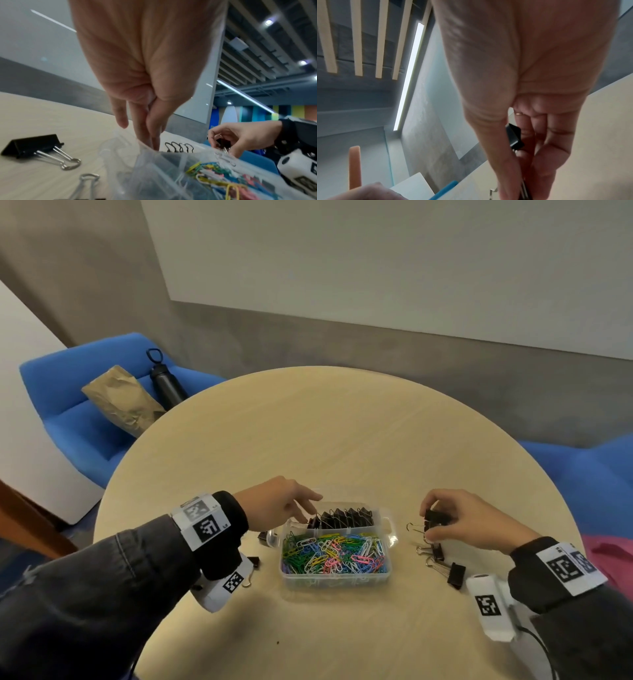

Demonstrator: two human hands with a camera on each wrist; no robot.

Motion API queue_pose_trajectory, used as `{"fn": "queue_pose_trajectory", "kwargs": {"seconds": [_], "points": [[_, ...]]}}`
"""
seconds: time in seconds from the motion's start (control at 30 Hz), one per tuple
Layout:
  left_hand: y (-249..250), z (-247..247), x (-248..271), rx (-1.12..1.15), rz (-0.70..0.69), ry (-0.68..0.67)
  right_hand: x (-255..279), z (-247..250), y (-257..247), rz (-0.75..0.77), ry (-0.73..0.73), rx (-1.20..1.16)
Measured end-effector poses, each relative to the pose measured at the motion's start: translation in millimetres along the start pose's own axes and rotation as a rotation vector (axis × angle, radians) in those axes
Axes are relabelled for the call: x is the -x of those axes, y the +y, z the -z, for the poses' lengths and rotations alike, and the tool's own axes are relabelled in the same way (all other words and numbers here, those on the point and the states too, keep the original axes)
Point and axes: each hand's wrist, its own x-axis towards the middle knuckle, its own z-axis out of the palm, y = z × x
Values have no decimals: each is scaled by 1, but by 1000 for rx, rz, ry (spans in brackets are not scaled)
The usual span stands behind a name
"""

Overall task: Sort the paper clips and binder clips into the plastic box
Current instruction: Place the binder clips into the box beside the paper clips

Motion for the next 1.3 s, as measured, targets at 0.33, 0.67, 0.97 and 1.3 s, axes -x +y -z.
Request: {"fn": "queue_pose_trajectory", "kwargs": {"seconds": [0.33,0.67,0.97,1.3], "points": [[29,21,2,233,-110,233,-25,-3,-95,249,-66,-210],[1,23,8,64,121,417,-80,-43,-128,246,-37,-248],[19,16,-6,-566,179,322,-81,-45,-134,223,42,-30],[38,20,-29,-523,289,-64,-78,-48,-129,189,46,-37]]}}
